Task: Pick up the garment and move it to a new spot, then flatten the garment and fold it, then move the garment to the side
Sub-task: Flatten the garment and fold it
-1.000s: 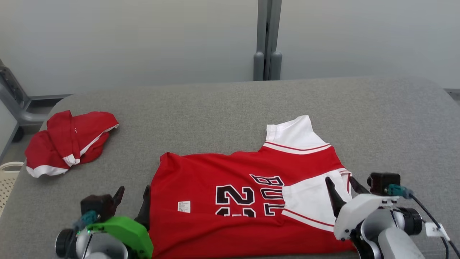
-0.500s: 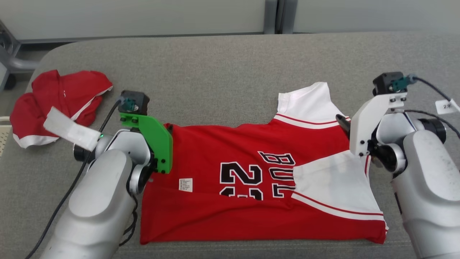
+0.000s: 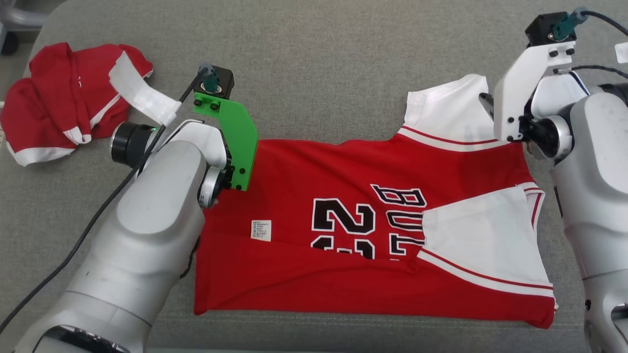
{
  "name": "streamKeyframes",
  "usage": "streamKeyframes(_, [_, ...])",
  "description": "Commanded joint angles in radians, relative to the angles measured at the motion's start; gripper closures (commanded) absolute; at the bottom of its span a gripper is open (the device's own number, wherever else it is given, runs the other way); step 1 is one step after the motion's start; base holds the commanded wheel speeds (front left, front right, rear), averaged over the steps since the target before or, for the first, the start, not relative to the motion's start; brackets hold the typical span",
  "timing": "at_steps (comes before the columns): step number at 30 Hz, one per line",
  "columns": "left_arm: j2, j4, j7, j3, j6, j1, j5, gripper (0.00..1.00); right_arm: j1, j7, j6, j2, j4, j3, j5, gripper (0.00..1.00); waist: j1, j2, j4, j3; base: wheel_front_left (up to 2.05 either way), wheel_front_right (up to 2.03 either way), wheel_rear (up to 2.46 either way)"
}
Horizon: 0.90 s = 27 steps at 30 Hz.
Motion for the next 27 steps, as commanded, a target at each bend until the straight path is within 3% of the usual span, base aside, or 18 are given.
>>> streamKeyframes(1, [-0.001, 0.02, 0.015, -0.014, -0.011, -0.031, 0.013, 0.0, -0.03, -0.001, 0.0, -0.004, 0.023, 0.014, -0.024, 0.0, -0.0001, -0.0001, 0.005, 0.041, 0.0, 0.0, 0.0])
streamKeyframes(7, [-0.008, 0.072, 0.047, -0.055, -0.032, -0.085, 0.04, 0.0, -0.111, -0.039, 0.0, -0.002, 0.097, 0.028, -0.084, 0.0, -0.0001, -0.0001, 0.009, 0.073, 0.0, 0.0, 0.0])
streamKeyframes(27, [-0.033, 0.147, 0.063, -0.105, -0.072, -0.183, 0.05, 0.0, -0.29, -0.084, 0.0, 0.075, 0.319, -0.202, -0.32, 0.0, -0.0001, -0.0001, 0.034, 0.132, 0.0, 0.0, 0.0])
